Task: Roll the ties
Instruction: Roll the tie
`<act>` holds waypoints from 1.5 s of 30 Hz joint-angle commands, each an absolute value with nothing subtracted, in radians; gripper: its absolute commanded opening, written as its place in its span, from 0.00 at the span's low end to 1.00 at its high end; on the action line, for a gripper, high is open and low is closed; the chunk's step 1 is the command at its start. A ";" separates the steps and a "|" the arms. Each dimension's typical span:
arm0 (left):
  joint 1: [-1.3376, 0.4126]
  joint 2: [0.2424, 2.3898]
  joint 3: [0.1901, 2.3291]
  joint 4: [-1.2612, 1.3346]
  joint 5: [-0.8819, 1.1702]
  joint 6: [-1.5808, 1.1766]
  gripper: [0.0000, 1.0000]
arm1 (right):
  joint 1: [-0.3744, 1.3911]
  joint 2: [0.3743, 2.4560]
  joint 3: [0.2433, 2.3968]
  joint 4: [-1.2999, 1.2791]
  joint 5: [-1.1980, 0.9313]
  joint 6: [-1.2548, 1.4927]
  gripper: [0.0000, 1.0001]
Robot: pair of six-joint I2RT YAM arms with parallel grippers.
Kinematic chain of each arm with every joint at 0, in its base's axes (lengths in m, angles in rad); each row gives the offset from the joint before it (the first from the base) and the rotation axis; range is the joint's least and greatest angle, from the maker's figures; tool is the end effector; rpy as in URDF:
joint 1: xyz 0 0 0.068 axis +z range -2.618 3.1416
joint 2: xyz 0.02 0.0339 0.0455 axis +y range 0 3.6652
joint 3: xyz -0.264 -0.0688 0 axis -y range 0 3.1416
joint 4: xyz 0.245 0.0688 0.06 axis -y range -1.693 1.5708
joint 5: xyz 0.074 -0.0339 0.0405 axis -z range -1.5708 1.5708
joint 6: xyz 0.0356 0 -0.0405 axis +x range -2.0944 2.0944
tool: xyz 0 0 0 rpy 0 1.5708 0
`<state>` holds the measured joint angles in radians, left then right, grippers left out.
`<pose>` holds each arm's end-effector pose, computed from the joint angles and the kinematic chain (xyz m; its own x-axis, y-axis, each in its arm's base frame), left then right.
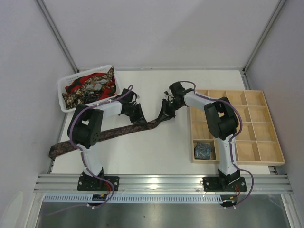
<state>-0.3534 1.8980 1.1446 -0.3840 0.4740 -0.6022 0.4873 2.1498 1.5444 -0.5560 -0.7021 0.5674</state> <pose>0.3405 -0.1429 0.1437 -0.9780 -0.1764 -0.1114 -0.0803 0.8112 -0.5793 0.3783 0.2265 0.1516 -0.9978 -0.0644 -0.0173 -0.0574 0.6983 0.7135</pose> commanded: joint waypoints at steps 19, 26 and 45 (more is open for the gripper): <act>-0.390 1.887 1.129 -0.376 0.451 -0.601 0.12 | 0.587 2.187 1.707 -0.600 -0.712 0.578 0.00; -0.376 1.881 1.117 -0.413 0.413 -0.580 0.11 | 0.615 2.227 1.721 -0.606 -0.647 0.587 0.00; -0.347 1.710 1.058 -0.489 0.334 -0.548 0.14 | 0.626 2.270 1.778 -0.630 -0.569 0.623 0.00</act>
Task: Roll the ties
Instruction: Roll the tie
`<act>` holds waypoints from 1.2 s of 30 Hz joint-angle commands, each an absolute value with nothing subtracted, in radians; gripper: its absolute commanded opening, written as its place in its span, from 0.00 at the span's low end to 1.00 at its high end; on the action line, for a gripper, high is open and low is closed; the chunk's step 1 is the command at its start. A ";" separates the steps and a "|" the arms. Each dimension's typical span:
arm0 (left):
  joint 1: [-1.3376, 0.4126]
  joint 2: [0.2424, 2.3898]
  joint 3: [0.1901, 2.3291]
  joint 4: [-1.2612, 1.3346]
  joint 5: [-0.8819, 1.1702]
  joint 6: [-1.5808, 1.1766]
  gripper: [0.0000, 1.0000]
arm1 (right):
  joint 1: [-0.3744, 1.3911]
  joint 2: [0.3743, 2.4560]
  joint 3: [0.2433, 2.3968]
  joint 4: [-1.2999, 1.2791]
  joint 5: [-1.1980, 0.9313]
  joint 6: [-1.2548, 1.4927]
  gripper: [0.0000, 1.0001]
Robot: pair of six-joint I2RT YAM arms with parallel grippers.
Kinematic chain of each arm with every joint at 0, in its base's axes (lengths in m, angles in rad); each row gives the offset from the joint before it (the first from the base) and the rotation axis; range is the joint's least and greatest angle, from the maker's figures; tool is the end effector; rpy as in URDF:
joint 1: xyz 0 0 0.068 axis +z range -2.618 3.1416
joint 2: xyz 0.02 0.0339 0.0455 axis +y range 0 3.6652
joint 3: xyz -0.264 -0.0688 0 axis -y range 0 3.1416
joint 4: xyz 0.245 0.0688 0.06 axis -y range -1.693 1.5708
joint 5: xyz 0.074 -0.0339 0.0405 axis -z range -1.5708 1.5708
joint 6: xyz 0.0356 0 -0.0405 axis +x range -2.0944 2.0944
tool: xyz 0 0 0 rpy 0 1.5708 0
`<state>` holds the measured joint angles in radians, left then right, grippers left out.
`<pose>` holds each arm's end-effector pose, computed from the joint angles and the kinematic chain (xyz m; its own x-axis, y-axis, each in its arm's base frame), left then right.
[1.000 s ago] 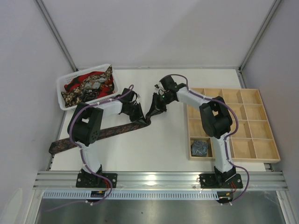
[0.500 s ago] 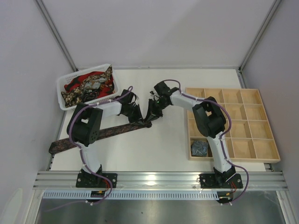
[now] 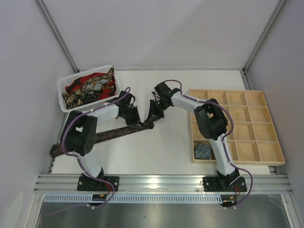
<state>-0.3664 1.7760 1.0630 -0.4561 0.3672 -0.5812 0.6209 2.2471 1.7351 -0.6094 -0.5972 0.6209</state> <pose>0.3131 -0.1338 0.1584 -0.9737 -0.1752 -0.1454 -0.0828 0.8673 -0.4908 0.3732 0.2915 0.1585 -0.9913 -0.1176 -0.0587 -0.1267 0.7363 0.6647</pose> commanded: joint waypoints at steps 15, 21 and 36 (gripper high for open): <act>-0.314 1.815 1.012 -0.436 0.361 -0.569 0.10 | 0.657 2.361 1.920 -0.726 -0.552 0.618 0.00; -0.314 1.810 1.020 -0.445 0.350 -0.563 0.10 | 0.672 2.416 1.990 -0.793 -0.529 0.611 0.03; -0.284 1.799 1.065 -0.465 0.397 -0.563 0.11 | 0.670 2.300 1.792 -0.619 -0.701 0.547 0.42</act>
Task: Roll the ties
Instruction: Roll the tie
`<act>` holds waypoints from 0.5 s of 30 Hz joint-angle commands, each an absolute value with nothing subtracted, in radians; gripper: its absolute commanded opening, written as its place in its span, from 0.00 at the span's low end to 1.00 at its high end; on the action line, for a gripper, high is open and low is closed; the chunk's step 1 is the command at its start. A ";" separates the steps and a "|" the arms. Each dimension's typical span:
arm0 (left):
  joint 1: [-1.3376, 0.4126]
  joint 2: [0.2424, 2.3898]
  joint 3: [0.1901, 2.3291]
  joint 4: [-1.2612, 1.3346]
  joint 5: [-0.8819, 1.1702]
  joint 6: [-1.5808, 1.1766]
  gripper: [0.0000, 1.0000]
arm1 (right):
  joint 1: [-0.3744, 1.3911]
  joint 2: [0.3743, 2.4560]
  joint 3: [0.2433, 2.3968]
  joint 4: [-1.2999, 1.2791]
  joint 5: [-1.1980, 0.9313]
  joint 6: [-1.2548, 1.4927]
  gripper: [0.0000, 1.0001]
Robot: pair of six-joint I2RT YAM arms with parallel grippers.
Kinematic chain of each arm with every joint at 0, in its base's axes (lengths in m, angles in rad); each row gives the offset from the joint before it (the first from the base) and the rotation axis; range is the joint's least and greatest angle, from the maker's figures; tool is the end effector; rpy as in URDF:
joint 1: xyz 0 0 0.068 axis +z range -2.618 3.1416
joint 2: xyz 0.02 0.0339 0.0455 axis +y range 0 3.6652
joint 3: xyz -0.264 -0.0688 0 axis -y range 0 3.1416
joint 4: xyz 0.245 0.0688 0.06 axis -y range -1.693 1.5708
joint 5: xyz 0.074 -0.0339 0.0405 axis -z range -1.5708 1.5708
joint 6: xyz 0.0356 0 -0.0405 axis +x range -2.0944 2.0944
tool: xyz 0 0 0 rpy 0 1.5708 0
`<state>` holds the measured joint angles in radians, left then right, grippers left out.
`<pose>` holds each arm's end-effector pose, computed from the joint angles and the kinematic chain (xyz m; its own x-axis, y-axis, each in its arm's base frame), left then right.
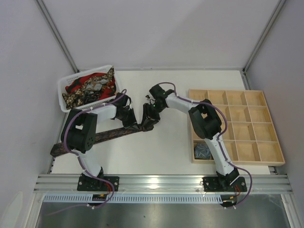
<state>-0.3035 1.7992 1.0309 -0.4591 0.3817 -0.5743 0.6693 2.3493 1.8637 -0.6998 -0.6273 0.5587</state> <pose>0.3145 -0.1124 0.1427 -0.9701 -0.2245 -0.0921 -0.1548 0.8649 -0.4774 0.3703 0.3196 0.1449 -0.9742 -0.2235 -0.0304 -0.1874 0.7271 0.6605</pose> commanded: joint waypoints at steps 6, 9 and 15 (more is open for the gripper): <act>-0.273 1.789 1.060 -0.448 0.434 -0.591 0.10 | 0.637 2.284 1.706 -0.468 -0.807 0.606 0.42; -0.273 1.784 1.057 -0.446 0.434 -0.595 0.11 | 0.621 2.287 1.704 -0.424 -0.824 0.632 0.43; -0.273 1.775 1.055 -0.446 0.449 -0.598 0.11 | 0.591 2.301 1.701 -0.399 -0.789 0.678 0.42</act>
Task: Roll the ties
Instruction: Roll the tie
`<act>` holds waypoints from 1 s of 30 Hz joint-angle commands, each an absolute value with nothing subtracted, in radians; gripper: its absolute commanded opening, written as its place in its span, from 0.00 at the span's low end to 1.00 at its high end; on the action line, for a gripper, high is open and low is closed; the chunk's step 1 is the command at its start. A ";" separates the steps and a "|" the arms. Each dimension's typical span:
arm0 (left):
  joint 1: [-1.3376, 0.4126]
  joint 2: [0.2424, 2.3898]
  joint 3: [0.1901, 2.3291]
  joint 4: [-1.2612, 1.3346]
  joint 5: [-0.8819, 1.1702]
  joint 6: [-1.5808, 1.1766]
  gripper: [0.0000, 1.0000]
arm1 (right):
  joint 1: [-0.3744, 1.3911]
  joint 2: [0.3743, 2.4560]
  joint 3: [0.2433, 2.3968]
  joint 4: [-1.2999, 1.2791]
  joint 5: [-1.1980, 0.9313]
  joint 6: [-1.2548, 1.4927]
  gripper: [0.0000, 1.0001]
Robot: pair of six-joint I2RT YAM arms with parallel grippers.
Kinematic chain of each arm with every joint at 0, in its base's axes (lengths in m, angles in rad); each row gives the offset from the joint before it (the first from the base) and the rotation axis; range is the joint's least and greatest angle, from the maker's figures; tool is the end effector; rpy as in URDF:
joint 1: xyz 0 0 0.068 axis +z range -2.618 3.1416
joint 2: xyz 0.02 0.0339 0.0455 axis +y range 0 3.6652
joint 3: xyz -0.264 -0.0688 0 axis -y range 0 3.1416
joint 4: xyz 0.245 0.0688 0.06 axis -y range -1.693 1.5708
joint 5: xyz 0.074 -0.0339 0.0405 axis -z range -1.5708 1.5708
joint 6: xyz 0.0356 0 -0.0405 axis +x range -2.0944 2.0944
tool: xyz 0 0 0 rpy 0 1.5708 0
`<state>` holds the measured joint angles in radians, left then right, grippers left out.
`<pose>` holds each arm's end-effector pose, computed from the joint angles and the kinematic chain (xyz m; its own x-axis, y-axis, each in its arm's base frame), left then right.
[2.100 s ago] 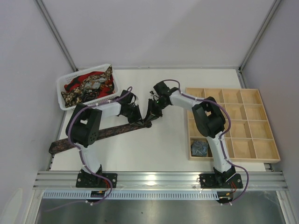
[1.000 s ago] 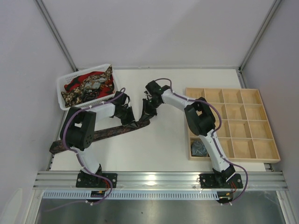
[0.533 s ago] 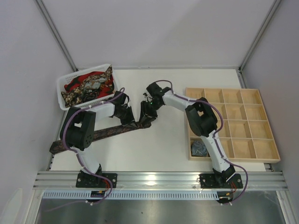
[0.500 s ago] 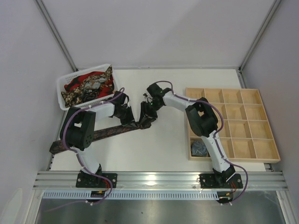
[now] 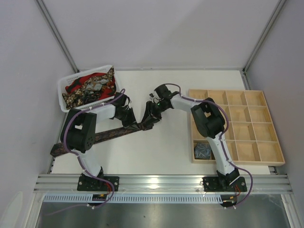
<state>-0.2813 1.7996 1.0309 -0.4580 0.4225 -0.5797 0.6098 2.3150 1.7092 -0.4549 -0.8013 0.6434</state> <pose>0.3165 -0.1066 0.1432 -0.9681 -0.2403 -0.0708 -0.1724 0.8441 -0.5077 0.3810 0.2974 0.1313 -0.9839 -0.1782 -0.0146 -0.1196 0.5955 0.7944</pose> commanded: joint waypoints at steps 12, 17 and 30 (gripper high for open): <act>-0.272 1.730 1.104 -0.446 0.491 -0.620 0.14 | 0.584 2.322 1.686 -0.310 -0.851 0.752 0.15; -0.272 1.729 1.143 -0.463 0.489 -0.621 0.14 | 0.589 2.342 1.692 -0.307 -0.853 0.761 0.06; -0.272 1.766 1.141 -0.446 0.512 -0.612 0.14 | 0.591 2.359 1.744 -0.391 -0.805 0.765 0.00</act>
